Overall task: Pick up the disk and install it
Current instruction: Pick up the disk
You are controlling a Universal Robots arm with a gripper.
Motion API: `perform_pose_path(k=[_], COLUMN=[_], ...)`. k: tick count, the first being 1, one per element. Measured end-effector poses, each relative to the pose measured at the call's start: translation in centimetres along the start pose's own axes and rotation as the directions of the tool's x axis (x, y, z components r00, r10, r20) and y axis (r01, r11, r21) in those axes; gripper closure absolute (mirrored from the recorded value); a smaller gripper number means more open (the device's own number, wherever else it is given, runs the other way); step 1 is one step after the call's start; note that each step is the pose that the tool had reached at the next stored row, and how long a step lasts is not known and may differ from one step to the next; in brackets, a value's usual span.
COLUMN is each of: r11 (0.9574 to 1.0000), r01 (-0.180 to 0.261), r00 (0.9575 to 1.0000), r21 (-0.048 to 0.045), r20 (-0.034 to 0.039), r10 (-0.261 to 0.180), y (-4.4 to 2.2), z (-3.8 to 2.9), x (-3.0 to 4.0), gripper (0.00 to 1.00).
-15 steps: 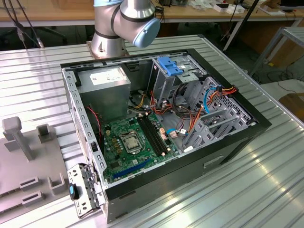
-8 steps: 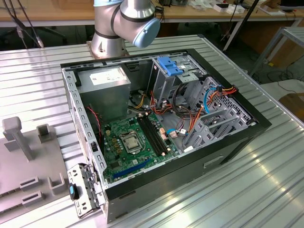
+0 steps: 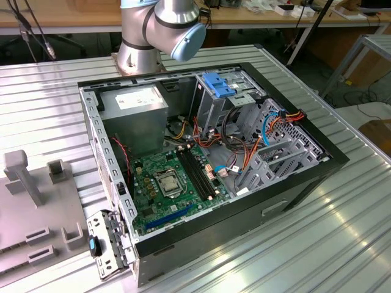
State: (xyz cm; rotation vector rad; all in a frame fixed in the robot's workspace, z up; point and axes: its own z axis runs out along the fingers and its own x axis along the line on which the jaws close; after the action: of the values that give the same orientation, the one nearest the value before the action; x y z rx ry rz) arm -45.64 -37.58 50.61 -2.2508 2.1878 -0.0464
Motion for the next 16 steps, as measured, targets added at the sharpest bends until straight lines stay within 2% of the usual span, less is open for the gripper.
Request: perform_pose_path(k=[3, 5, 6, 8, 10, 12, 14, 16], r11=[1.0, 1.0, 1.0, 1.0, 1.0, 1.0, 1.0, 1.0], r01=[0.0, 0.0, 0.0, 0.0, 0.0, 0.0, 0.0, 0.0], r00=[1.0, 1.0, 1.0, 1.0, 0.9999, 0.9999, 0.9999, 0.9999], r21=[-0.0001, 0.0, -0.0002, 0.0, -0.0002, -0.0003, -0.0004, -0.0003], r20=[0.0, 0.0, -0.0001, -0.0009, -0.0103, -0.011, -0.0111, -0.0105], r10=[0.0, 0.0, 0.0, 0.0, 0.0, 0.0, 0.0, 0.0], y=[-0.04, -0.05, -0.06, -0.08, -0.11, -0.43, -1.07, -2.63], z=[-1.73, -2.25, -2.74, -2.89, -2.91, -2.91, -2.89, -2.85], x=[0.04, 0.04, 0.05, 0.05, 0.06, 0.06, 0.08, 0.13], gripper=[0.63, 0.63, 0.63, 0.63, 0.63, 0.63, 0.63, 0.63])
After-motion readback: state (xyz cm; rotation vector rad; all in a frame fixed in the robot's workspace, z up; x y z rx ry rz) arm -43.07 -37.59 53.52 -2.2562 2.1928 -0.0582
